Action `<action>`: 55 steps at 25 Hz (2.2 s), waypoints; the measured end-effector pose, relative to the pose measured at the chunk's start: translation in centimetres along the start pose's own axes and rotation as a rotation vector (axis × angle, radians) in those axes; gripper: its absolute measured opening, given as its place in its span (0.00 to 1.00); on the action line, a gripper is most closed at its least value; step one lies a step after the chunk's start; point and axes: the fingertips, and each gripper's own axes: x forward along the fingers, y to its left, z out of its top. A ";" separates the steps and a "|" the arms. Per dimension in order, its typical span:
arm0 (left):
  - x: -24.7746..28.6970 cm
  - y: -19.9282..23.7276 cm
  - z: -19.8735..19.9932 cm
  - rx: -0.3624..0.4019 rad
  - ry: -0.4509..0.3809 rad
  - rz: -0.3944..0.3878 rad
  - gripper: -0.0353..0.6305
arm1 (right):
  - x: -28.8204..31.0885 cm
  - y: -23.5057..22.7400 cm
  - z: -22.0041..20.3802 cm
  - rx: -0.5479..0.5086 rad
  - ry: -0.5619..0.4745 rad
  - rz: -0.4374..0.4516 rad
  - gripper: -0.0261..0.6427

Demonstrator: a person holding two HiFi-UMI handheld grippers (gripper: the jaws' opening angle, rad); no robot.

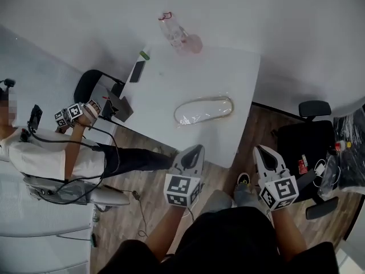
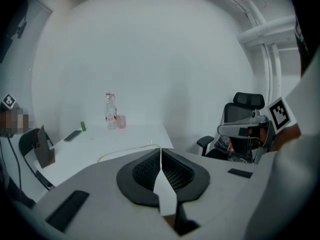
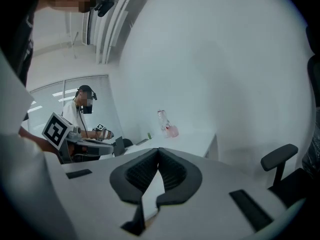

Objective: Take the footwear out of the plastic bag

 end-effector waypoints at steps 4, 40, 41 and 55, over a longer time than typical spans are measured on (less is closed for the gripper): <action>2.0 1.9 0.3 0.047 0.045 -0.030 0.09 | 1.9 -0.2 -0.3 0.012 0.020 0.019 0.07; 21.1 13.9 -11.8 0.818 0.848 -0.563 0.87 | 15.4 -5.6 2.8 -0.131 0.132 -0.099 0.07; 21.2 13.8 -11.9 0.809 0.864 -0.579 0.87 | 15.5 -5.6 2.8 -0.130 0.132 -0.095 0.07; 21.5 14.3 -10.7 0.798 0.776 -0.577 0.86 | 17.4 -7.4 2.5 -0.112 0.151 -0.073 0.07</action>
